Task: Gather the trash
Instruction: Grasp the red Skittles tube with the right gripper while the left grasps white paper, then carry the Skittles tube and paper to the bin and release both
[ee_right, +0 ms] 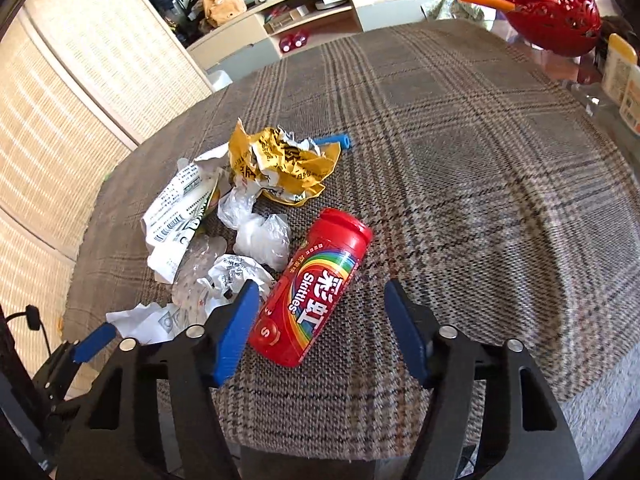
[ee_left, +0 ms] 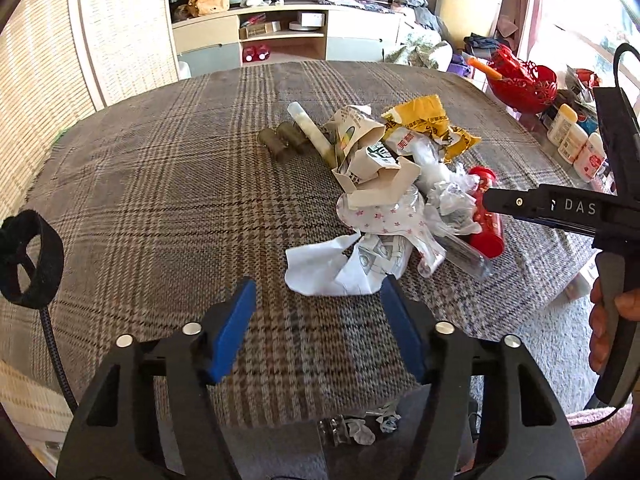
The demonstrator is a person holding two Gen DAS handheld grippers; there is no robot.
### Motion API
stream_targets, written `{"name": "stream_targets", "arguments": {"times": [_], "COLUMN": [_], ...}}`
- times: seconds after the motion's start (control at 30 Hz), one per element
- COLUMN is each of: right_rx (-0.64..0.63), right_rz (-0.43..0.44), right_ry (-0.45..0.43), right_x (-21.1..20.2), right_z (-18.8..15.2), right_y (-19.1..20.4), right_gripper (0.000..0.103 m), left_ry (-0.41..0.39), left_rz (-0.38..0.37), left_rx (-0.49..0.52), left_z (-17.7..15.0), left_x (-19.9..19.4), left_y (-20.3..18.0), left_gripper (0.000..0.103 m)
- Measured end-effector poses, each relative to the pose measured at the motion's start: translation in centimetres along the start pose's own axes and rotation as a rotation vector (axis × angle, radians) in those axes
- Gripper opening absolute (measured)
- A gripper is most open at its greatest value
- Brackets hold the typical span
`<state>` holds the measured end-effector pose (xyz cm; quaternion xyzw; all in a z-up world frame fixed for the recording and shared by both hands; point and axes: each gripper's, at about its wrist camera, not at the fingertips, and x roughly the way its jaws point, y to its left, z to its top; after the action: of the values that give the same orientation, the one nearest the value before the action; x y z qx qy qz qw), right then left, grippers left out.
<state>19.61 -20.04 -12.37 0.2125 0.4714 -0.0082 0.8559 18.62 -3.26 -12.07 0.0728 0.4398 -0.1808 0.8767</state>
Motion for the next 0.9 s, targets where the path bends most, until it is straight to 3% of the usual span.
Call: {"name": "stream_targets", "arguments": {"times": [0.27, 0.57, 0.7, 0.73, 0.77, 0.9], "right_rx": [-0.061, -0.054, -0.093, -0.099, -0.099, -0.09], "right_rz": [-0.052, -0.029, -0.051, -0.052, -0.049, -0.035], "right_ry": [0.013, 0.024, 0.017, 0.017, 0.017, 0.017], "right_x": [1.5, 1.0, 0.9, 0.8, 0.7, 0.1], "right_z": [-0.2, -0.6, -1.1, -1.3, -1.5, -2.5], "right_y": [1.4, 0.5, 0.8, 0.9, 0.8, 0.2], "right_gripper": [0.063, 0.04, 0.038, 0.038, 0.037, 0.036], "left_ry": [0.03, 0.037, 0.033, 0.033, 0.037, 0.045], "left_rz": [-0.034, -0.051, -0.051, -0.051, -0.05, -0.052], "left_rx": [0.004, 0.014, 0.02, 0.02, 0.02, 0.019], "left_z": [0.4, 0.0, -0.6, -0.7, -0.8, -1.9], "left_x": [2.3, 3.3, 2.7, 2.6, 2.4, 1.8], "left_y": [0.1, -0.6, -0.6, -0.6, -0.6, -0.6], "left_gripper": [0.042, 0.029, 0.022, 0.017, 0.004, 0.003]}}
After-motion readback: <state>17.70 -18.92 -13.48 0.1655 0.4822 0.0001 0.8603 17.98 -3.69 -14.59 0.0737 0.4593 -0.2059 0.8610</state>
